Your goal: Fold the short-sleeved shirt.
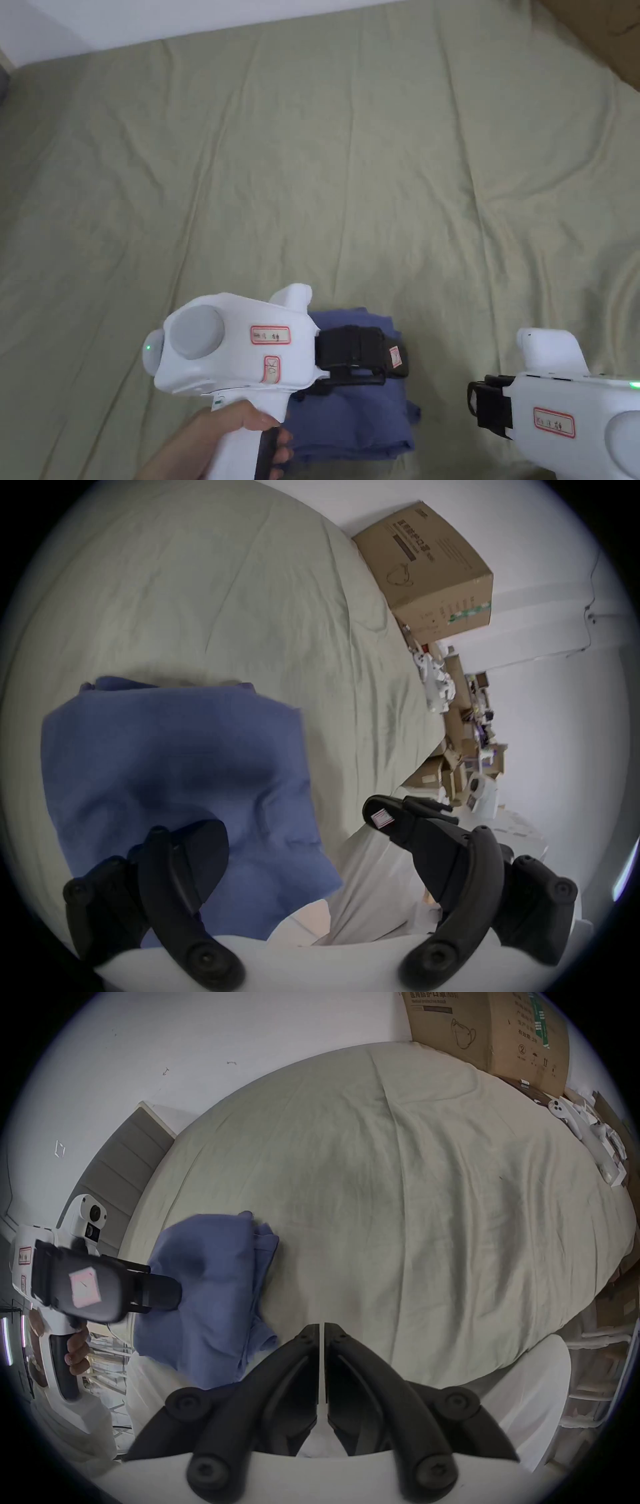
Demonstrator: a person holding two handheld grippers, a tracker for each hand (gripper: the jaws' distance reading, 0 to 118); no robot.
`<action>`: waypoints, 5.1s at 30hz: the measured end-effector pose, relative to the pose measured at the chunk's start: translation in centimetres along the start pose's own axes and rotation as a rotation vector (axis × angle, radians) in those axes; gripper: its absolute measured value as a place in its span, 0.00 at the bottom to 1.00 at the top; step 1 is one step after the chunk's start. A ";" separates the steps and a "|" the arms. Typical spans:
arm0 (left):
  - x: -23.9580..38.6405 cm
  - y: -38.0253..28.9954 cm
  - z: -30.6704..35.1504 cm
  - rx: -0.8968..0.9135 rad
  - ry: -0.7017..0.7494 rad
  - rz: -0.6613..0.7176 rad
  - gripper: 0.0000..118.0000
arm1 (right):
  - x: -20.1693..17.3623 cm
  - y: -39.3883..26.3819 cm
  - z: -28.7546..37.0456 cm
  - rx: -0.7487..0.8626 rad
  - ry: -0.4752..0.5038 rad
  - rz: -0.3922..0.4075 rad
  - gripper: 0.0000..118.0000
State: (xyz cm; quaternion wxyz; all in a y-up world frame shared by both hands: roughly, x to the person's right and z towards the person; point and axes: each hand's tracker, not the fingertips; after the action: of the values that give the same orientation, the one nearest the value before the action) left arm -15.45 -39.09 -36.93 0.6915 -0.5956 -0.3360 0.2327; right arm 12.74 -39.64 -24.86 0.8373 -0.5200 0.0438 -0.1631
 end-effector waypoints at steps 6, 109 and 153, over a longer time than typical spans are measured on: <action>-2.1 -0.3 3.9 0.154 0.061 0.037 0.49 | -0.2 0.1 0.3 0.018 0.002 0.013 0.02; -25.0 3.3 30.6 0.150 0.945 0.063 0.88 | -10.4 2.5 -7.3 -0.145 0.093 0.141 0.02; 14.9 -15.0 15.2 1.236 0.773 -0.570 0.00 | -14.3 -0.5 15.7 0.936 -0.095 0.341 0.02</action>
State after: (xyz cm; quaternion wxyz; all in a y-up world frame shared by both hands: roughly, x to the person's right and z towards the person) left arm -17.94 -20.91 -18.49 0.9987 -0.0319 -0.0207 -0.0331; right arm 2.92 -21.84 -18.65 0.9966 -0.0809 0.0122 -0.0025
